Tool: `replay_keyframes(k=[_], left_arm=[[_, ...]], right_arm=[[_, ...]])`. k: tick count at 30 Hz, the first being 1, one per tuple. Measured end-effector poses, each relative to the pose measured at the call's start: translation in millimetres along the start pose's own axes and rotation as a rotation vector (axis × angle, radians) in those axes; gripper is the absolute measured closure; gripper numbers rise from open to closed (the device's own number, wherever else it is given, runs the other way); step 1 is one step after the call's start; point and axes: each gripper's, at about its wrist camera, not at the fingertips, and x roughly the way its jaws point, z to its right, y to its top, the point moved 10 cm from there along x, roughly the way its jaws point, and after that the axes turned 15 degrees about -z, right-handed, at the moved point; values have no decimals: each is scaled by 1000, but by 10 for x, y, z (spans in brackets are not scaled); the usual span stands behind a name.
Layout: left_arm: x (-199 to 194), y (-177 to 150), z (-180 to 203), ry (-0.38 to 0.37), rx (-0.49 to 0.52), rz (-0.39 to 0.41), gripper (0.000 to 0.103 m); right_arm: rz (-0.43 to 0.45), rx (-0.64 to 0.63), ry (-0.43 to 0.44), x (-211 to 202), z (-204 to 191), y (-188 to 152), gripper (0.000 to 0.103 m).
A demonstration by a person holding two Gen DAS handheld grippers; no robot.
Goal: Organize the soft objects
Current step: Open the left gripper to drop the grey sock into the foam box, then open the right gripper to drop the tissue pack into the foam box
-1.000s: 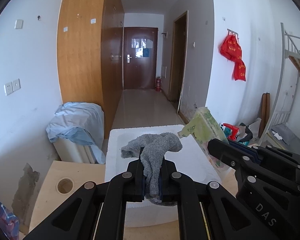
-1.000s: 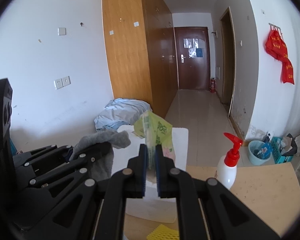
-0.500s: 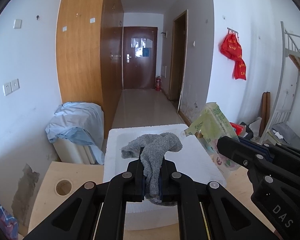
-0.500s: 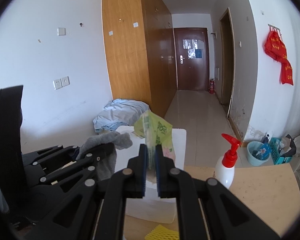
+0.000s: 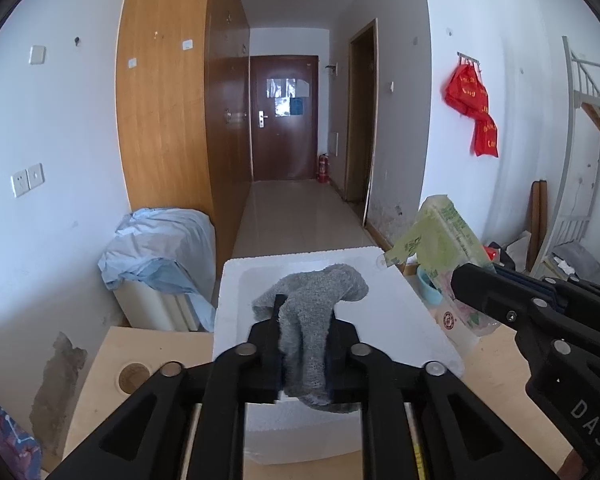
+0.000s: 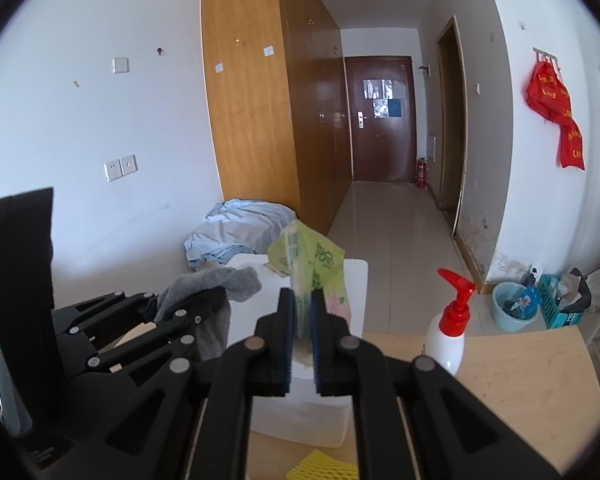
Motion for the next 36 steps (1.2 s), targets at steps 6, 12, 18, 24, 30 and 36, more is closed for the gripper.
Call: replay_keyframes(k=[6, 12, 18, 24, 30, 36], left_arm=[[-72, 42, -63, 30, -18, 40, 33], [-56, 49, -103, 35, -24, 32, 27], [-66, 45, -138, 46, -36, 34, 22], [-87, 42, -202, 63, -47, 31, 13], [-114, 82, -509, 116, -115, 30, 9], [-130, 86, -686, 135, -158, 29, 9]], right_arm=[[-3, -1, 0, 16, 1, -11, 92], [-2, -1, -1, 19, 14, -11, 92], [-2, 3, -3, 25, 24, -12, 92], [-5, 2, -2, 43, 34, -27, 92], [-21, -2, 3, 111, 0, -35, 92], [-33, -9, 9, 182, -33, -33, 92]])
